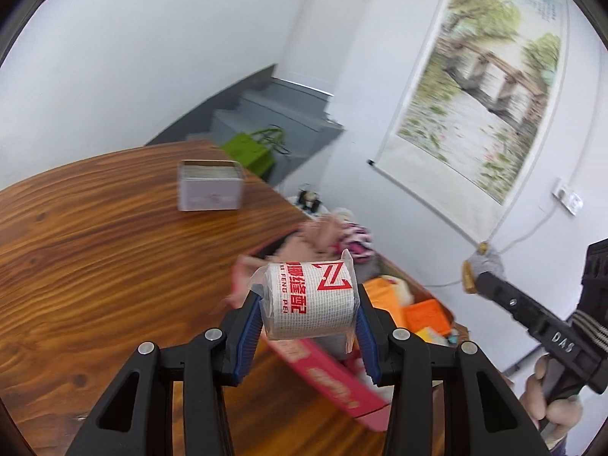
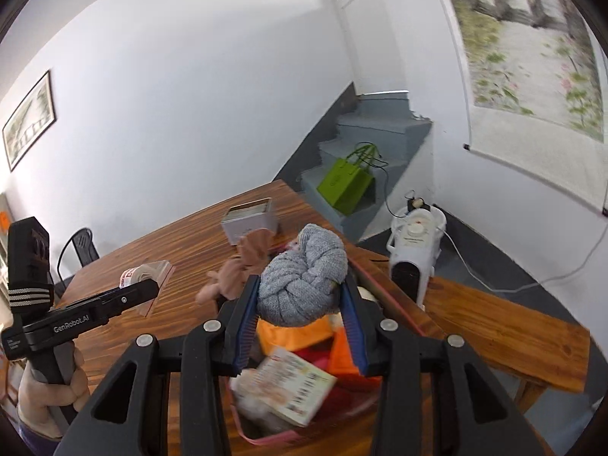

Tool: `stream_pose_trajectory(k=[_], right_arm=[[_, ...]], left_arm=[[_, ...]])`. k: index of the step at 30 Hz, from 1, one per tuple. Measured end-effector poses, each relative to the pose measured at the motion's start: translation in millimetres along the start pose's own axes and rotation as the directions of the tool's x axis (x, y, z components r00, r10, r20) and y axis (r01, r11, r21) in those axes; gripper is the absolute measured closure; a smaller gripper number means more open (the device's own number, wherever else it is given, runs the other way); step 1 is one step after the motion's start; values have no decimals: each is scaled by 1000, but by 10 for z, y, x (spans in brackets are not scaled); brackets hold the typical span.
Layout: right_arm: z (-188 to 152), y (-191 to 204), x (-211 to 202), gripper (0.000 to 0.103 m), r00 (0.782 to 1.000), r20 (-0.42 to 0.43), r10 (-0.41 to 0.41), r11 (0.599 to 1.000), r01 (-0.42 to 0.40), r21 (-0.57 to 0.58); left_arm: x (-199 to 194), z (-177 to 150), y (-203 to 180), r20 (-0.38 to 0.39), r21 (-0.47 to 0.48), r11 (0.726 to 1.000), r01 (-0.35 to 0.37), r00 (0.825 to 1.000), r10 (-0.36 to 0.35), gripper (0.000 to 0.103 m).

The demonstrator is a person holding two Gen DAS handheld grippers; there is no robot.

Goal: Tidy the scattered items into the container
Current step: 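Carry the drink carton and grey sock into the pink tin and open both grippers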

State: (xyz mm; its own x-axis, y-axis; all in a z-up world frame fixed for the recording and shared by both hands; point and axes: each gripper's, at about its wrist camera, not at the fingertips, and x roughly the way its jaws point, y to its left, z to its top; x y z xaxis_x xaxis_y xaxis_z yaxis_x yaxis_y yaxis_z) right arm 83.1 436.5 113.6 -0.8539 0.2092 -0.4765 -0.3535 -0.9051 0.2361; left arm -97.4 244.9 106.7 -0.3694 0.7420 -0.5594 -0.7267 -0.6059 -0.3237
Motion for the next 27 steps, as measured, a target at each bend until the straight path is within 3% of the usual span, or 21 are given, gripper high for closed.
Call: stream_pose_trajectory(k=[8,16,22,23,26,27], right_arm=[[-98,-413,-109,58,1000,-4,11,997,-11,72],[-151,-485,-37,58,1000,4,30,998,-31,59],[-179,-487,58,58,999,-11,41,998,-41,50],[-180,-505,72,58,999,-14,44,998,-43,53],[-176,-494,88,58,999,-22,48,998,-47,52],[-166,-484,102,58,998,-27,53,998,-51,47]], left_arm=[[635,144,-529,-81,46,999,15,997,-11,56],[1141,170,-509,-136,7,999,-50,989,51,56],[1210,99,-504,-167,2,1000,-30,985,30,51],[1167,89,-521,-157,9,999,-39,987,40,50],[928,85,-612,-99,35,999,-34,994,38,16],[830,87,-646,-72,45,998,-33,997,37,15]])
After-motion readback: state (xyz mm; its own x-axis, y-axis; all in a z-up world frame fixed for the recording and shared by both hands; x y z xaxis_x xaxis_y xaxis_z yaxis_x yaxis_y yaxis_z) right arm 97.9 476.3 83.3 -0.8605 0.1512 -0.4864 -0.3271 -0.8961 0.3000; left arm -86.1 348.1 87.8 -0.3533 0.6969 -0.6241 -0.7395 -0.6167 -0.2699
